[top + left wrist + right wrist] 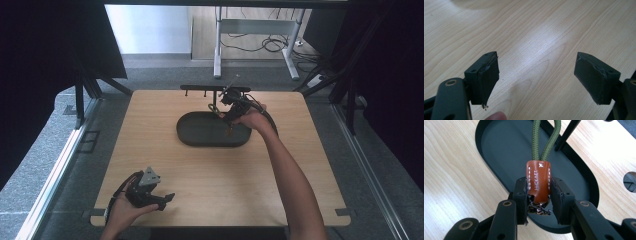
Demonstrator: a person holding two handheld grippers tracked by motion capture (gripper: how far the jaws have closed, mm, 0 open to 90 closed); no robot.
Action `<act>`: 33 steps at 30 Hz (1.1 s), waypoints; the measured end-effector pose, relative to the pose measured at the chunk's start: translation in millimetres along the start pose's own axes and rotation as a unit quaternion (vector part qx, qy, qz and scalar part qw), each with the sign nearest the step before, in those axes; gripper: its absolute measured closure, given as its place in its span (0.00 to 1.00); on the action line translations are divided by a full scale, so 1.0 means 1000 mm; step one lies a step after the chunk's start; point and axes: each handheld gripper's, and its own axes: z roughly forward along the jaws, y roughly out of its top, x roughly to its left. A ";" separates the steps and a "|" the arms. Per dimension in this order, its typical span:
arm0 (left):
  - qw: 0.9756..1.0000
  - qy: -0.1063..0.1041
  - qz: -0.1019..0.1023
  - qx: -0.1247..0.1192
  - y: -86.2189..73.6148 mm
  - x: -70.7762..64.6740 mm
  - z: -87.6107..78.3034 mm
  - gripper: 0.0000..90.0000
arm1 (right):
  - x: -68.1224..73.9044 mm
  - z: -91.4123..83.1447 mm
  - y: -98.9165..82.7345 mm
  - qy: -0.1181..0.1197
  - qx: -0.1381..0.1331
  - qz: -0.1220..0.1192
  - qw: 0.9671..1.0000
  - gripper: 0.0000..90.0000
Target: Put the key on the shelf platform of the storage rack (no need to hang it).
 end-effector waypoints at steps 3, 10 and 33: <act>1.000 0.000 0.001 -0.001 0.000 0.000 0.000 0.23 | -0.002 0.001 0.001 -0.001 0.001 0.002 1.000 0.75; 1.000 -0.001 0.000 -0.002 0.000 0.000 -0.001 0.23 | -0.012 0.006 0.002 -0.005 -0.001 0.009 1.000 0.75; 1.000 -0.003 0.003 0.004 0.000 -0.002 0.004 0.23 | -0.019 0.035 -0.008 -0.003 0.003 0.019 1.000 0.75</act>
